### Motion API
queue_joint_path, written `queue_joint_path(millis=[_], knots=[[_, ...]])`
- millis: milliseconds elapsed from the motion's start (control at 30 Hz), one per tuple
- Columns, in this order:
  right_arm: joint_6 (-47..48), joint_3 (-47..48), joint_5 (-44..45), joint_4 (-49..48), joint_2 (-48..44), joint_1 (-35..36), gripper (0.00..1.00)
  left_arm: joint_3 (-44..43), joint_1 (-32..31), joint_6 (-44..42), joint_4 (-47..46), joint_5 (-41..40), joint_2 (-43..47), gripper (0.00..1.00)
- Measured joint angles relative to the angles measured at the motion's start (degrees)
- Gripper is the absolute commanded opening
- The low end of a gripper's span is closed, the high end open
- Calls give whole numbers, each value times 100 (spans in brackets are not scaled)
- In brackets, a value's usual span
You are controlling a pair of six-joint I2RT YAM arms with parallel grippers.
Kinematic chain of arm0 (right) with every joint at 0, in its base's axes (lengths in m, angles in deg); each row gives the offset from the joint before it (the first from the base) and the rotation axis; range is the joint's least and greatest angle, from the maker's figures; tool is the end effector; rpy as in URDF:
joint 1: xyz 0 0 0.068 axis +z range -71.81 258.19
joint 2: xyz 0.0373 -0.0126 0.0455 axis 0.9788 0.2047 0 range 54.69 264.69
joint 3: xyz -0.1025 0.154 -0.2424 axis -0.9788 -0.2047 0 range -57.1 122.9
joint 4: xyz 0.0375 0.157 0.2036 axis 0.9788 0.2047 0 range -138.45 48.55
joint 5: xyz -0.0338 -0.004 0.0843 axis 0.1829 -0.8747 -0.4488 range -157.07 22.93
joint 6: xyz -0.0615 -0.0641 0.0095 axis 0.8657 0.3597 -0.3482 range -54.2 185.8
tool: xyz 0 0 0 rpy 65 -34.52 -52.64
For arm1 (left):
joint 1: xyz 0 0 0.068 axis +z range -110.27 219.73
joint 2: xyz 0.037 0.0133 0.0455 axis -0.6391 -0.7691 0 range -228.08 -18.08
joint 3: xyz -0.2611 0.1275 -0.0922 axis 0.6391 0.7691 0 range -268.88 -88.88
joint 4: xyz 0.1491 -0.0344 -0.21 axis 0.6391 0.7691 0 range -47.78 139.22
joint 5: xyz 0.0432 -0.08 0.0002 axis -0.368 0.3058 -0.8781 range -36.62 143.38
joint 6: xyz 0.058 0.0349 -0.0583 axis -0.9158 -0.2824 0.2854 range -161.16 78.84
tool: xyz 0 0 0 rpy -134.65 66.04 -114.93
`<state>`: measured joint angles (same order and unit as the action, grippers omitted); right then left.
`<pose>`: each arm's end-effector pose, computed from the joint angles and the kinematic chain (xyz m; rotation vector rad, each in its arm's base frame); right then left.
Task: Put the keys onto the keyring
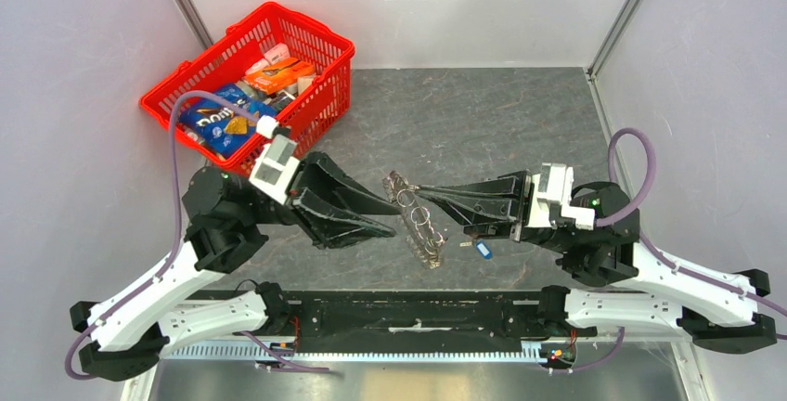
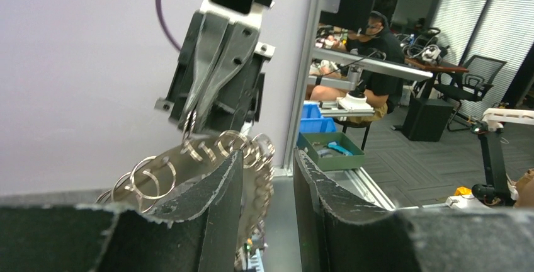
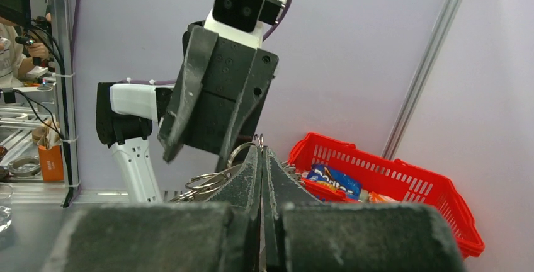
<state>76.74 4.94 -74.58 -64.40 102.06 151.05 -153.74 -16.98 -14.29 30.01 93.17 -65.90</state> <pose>0.0403 0.1660 0.5295 -0.8213 0.7273 1.0446 0.0416 -0.1562 0.5282 0.9863 0.9325 -1.6247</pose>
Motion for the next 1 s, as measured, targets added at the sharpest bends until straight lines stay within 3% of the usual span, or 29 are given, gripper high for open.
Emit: queue_joint_path(millis=[233,1000], knots=[[-138,393,138,616,122,0,0,-2,0,-201,651,-286,-133,42],[-149,413,245,1060,133,0,0,-153,0,-396,999,-396,-83,42]])
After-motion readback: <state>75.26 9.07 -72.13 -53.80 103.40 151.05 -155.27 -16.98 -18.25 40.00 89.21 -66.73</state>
